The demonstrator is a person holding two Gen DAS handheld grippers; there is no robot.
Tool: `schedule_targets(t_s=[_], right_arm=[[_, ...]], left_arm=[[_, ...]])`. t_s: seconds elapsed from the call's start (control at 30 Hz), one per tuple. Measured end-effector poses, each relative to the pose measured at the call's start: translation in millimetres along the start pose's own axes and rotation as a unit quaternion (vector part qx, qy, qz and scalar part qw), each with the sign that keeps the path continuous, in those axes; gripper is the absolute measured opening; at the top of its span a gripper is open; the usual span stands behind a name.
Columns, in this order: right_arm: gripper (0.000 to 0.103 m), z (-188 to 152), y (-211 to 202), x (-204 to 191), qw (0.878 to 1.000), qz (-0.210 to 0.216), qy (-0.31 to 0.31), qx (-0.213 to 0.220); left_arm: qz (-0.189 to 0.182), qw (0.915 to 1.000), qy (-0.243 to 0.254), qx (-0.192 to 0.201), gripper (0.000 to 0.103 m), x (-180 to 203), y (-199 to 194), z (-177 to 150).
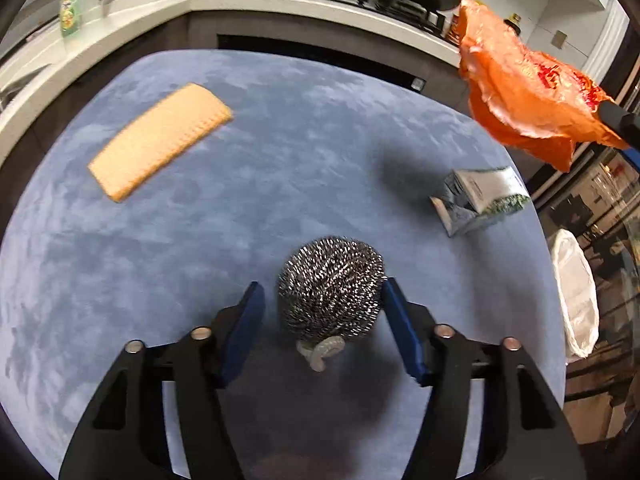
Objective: Collect trash
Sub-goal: 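Carry the scrubber and orange bag over the bin and open the right gripper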
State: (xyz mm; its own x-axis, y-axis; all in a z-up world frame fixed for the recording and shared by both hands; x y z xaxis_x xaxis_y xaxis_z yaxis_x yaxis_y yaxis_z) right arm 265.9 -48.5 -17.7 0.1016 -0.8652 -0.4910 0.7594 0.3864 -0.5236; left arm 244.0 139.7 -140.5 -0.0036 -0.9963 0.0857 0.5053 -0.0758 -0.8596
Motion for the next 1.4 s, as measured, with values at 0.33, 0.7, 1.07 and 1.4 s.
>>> schedule_targets(t_s=[0.33,0.7,1.07,1.4], right_arm=[[0.013,-1.0,-42.3,32.6,0.999,-0.017,0.021,0.024],[0.013,7.9,-118.6,78.5,0.995,-0.044,0.049,0.081],[0.013,6.4,-208.0,152.9,0.982,-0.096,0.086,0.136],[0.013,-28.4,-235.2,232.4,0.97,-0.164,0.134,0.118]], left_arm=[[0.005,0.9998,0.013,0.016,0.043,24.0,-21.9,-0.5],[-0.029,0.995,0.055,0.078,0.042,88.8,-89.6,8.4],[-0.092,0.9795,0.132,0.122,0.042,205.0,-144.7,3.6],[-0.131,0.9641,0.195,0.124,0.042,290.8,-154.6,-21.9]])
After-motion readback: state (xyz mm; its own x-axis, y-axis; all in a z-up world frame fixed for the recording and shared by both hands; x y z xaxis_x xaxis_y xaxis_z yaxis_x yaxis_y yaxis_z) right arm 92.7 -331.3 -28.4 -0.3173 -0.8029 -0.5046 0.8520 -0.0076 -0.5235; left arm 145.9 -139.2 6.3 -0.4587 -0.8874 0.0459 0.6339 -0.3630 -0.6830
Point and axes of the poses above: each gripper's, at about its wrist camera, not at the fingertips, and y roughly the way its jaws point, x to its right, z to its top, the point moved 4 cm from there along y, roughly the way its jaws point, and after that the axes turned 9 degrees about z, right-handed, at the moved point
